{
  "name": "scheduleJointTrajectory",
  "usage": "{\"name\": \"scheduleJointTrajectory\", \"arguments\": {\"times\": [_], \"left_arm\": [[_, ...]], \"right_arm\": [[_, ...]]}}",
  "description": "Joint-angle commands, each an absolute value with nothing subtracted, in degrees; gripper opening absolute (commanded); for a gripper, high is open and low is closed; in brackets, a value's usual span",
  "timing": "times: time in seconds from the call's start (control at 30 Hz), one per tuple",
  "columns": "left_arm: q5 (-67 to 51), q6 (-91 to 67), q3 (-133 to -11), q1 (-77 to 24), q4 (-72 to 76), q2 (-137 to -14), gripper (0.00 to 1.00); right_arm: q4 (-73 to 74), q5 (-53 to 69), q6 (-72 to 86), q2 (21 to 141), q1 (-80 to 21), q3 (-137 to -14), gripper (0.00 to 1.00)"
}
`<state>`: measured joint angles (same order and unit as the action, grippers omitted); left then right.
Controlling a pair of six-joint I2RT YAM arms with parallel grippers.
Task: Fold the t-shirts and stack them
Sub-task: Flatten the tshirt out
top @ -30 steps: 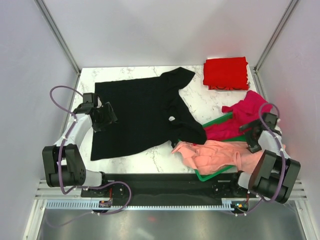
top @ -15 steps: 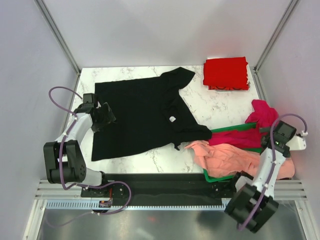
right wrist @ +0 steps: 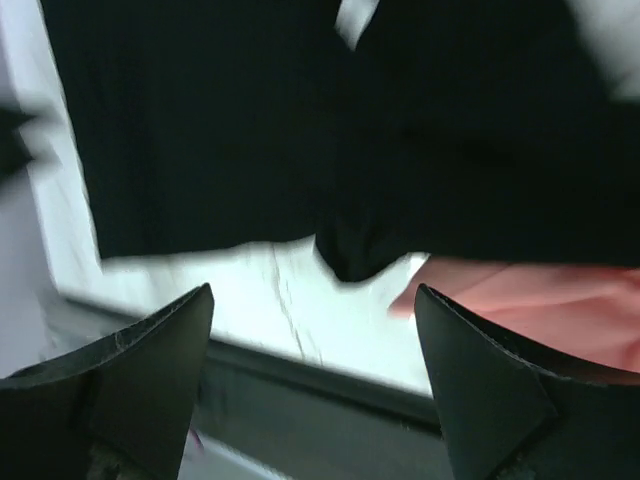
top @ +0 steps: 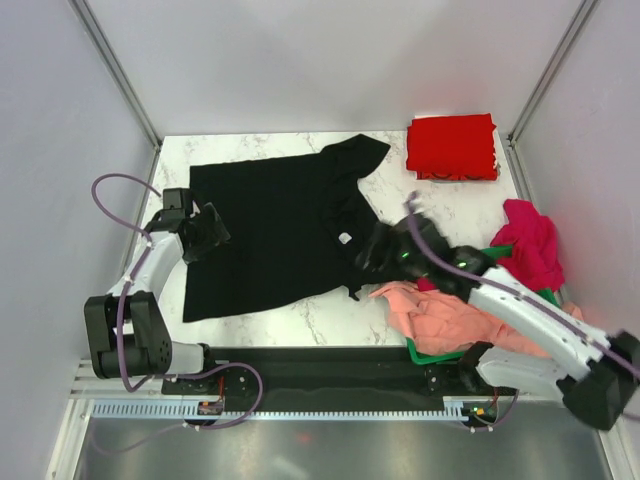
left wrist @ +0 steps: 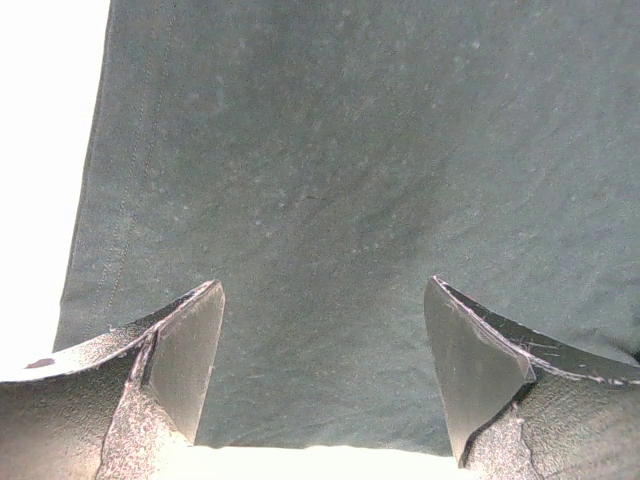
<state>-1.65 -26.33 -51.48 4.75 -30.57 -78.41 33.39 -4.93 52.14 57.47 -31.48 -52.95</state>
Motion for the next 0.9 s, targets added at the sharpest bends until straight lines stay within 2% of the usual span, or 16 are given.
{"name": "scheduleJointTrajectory", "arguments": {"times": [0.0,0.07,0.2,0.3,0.33,0.53,0.73,0.87], "left_arm": [[-1.23,-25.4,-51.24,5.01,-28.04,-76.2,0.87],[-1.23,-25.14,-51.07,5.01,-28.21,-76.2,0.87],[-0.88,-24.87,-50.89,5.01,-28.3,-77.16,0.88],[-0.88,-24.7,-51.42,5.18,-28.83,-78.48,0.88],[-0.88,-24.7,-51.42,5.19,-29.0,-78.57,0.88],[-0.44,-24.61,-51.24,5.19,-29.09,-78.22,0.88],[-0.44,-25.05,-51.33,5.19,-29.09,-77.87,0.87],[-0.18,-25.22,-50.63,5.18,-29.09,-75.85,0.86]], "right_arm": [[34.54,-8.77,57.11,64.5,-49.53,-50.98,0.89],[34.11,-11.68,58.79,67.66,-55.97,-48.97,0.91],[27.61,-10.47,59.42,70.83,-55.73,-41.67,0.92],[27.94,-9.05,55.12,73.39,-49.76,-39.64,0.94],[28.73,-8.7,54.15,73.13,-44.79,-37.64,0.96],[33.47,-9.22,43.27,61.46,-19.38,-31.29,0.97],[33.58,-4.23,41.75,59.41,-17.23,-33.05,0.94],[29.72,5.24,41.84,54.87,-17.31,-33.48,0.92]]}}
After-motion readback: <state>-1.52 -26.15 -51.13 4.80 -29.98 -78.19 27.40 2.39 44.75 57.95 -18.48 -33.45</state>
